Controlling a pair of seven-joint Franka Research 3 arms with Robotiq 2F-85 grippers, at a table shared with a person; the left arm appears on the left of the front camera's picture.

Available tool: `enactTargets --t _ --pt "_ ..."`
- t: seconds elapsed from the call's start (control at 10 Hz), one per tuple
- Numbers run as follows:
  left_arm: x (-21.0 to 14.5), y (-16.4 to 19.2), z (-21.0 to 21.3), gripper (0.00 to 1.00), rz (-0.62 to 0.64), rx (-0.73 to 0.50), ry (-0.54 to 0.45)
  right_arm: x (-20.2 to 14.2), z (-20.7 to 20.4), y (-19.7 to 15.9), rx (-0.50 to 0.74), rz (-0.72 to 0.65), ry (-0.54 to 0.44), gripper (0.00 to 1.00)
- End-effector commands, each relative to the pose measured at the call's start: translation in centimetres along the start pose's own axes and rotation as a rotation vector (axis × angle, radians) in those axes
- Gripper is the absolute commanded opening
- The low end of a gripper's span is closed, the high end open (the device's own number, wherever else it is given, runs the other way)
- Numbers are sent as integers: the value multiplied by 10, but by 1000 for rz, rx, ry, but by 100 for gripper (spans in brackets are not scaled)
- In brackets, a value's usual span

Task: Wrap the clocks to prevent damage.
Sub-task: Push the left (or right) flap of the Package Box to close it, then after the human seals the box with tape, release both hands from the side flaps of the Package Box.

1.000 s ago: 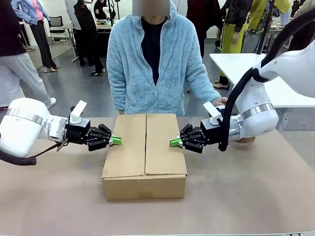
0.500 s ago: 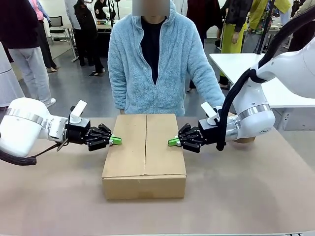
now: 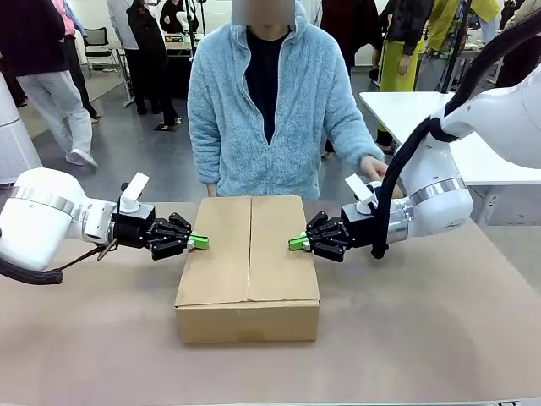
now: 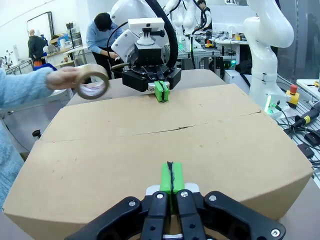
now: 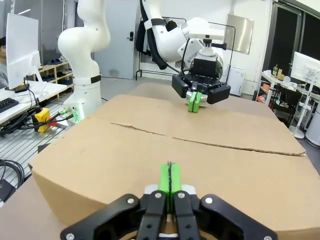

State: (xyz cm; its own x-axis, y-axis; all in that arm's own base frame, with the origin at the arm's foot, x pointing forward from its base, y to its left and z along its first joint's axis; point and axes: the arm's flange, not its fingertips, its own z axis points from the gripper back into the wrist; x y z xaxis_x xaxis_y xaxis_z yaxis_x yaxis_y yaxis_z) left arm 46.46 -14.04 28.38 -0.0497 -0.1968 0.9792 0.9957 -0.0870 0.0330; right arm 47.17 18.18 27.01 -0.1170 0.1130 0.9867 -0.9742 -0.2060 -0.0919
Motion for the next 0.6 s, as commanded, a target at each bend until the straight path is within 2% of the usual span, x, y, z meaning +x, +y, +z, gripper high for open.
enactTargets --t 0.0,0.5 --pt "-3 0 -2 0 5 12 -2 -3 0 0 -3 0 7 1" --pt "-3 0 -2 0 5 12 -2 -3 0 0 -3 0 7 1"
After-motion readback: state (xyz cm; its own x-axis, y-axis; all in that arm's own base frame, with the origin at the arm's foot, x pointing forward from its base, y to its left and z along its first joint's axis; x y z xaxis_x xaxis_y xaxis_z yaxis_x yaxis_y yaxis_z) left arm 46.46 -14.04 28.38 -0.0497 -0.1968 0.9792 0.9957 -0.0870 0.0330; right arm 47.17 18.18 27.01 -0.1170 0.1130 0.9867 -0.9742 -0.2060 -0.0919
